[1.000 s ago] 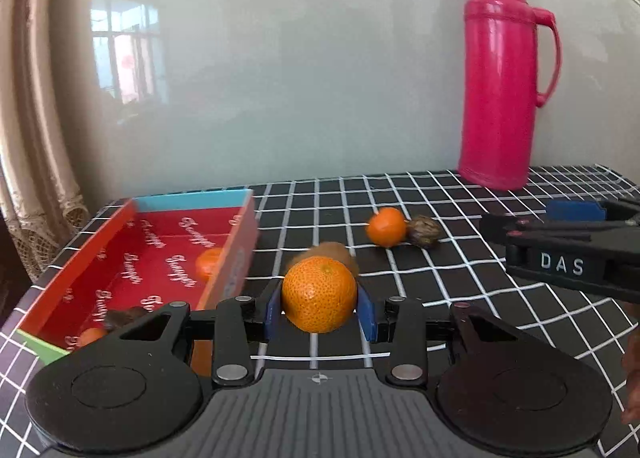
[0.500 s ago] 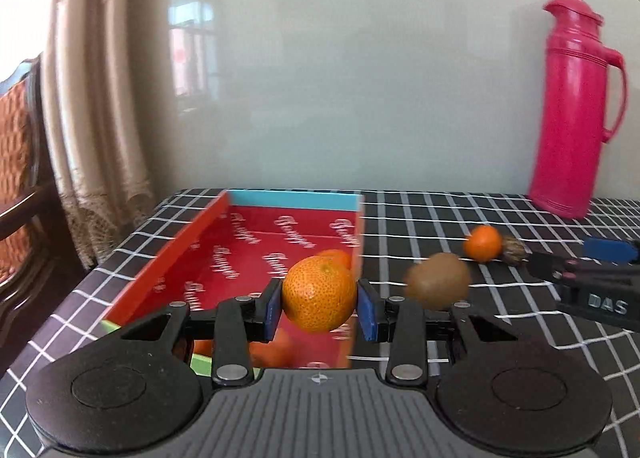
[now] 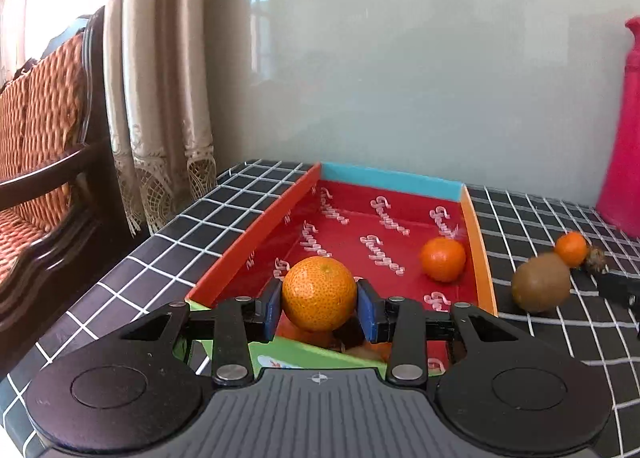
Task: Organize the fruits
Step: 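Carry the mandarin into the box and open the left gripper, then lower the right gripper onto the brown kiwi and grasp it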
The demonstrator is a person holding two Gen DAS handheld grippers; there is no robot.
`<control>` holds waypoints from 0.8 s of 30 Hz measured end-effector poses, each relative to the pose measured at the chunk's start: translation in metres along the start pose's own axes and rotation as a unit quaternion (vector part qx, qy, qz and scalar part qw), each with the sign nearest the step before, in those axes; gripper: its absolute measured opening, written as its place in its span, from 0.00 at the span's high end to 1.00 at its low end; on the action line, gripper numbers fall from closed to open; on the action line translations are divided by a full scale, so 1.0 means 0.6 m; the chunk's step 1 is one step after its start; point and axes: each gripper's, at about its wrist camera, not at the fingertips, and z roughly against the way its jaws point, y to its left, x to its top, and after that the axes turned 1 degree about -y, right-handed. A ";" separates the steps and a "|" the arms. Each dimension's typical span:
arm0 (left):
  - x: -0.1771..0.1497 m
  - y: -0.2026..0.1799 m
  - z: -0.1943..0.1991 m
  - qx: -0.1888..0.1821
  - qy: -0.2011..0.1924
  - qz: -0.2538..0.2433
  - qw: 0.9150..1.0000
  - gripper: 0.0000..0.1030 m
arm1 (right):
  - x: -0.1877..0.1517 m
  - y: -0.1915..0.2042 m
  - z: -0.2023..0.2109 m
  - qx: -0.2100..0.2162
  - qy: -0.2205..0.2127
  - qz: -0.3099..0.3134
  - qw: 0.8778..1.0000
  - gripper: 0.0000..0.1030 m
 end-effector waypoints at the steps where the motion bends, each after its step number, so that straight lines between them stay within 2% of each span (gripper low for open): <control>1: 0.001 -0.001 0.001 0.006 -0.004 -0.003 1.000 0.62 | 0.001 0.000 0.001 -0.001 0.000 0.001 1.000 0.31; 3: 0.002 -0.002 0.005 0.014 -0.014 -0.001 1.000 0.60 | 0.002 -0.002 0.004 -0.001 -0.002 0.001 1.000 0.31; 4: 0.004 -0.001 0.010 0.013 -0.019 0.001 1.000 0.44 | 0.003 -0.002 0.005 -0.001 -0.002 0.001 1.000 0.31; 5: 0.006 -0.002 0.016 0.013 -0.028 0.002 1.000 0.20 | 0.004 -0.003 0.006 0.000 -0.002 0.001 1.000 0.31; 7: 0.008 -0.007 0.031 0.027 -0.052 -0.006 0.998 0.10 | 0.005 -0.002 0.009 0.000 -0.005 0.002 1.000 0.31; 11: 0.011 -0.013 0.041 0.020 -0.058 -0.011 0.998 0.08 | 0.004 0.001 0.015 0.003 -0.006 0.005 1.000 0.31; 14: 0.009 -0.017 0.056 0.020 -0.068 -0.012 0.997 0.00 | 0.005 0.001 0.019 0.004 -0.004 0.011 1.000 0.30; 16: 0.005 -0.023 0.073 0.013 -0.080 -0.017 0.997 0.00 | 0.006 0.003 0.023 0.005 -0.006 0.017 1.000 0.20; 19: -0.004 -0.038 0.085 0.010 -0.084 -0.036 0.996 0.00 | 0.003 0.010 0.024 0.005 -0.007 0.030 1.000 0.11; 24: -0.007 -0.043 0.083 0.011 -0.082 -0.040 0.996 0.00 | -0.002 0.025 0.011 0.015 -0.001 0.045 0.999 0.10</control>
